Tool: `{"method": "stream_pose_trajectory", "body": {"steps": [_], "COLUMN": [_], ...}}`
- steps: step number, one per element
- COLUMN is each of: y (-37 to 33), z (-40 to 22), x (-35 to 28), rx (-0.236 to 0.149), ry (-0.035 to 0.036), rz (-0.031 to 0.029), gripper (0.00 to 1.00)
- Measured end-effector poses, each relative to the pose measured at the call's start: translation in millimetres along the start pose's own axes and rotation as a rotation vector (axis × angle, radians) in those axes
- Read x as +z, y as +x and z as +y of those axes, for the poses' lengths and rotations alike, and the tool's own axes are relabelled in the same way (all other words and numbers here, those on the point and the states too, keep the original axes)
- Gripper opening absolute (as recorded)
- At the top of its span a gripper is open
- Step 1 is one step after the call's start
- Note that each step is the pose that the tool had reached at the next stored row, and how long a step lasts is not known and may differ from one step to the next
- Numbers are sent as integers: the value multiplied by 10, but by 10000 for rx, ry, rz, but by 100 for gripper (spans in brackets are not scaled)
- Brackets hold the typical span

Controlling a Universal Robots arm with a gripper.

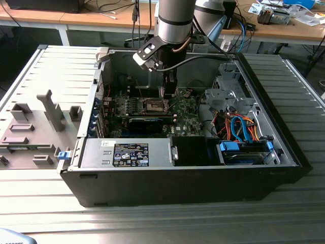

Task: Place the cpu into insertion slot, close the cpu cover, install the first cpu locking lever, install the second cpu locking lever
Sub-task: 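Place the cpu into insertion slot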

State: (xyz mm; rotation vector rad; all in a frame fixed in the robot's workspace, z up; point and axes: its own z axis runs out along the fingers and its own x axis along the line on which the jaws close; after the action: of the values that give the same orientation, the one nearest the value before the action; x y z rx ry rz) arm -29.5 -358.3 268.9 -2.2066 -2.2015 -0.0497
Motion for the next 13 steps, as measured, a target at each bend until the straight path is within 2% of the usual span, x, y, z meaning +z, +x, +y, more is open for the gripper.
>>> {"method": "stream_pose_trajectory", "body": {"steps": [13], "y": [-1], "z": [0], "x": [22], "rx": [0], "ry": [1], "rz": [0], "gripper": [55]}}
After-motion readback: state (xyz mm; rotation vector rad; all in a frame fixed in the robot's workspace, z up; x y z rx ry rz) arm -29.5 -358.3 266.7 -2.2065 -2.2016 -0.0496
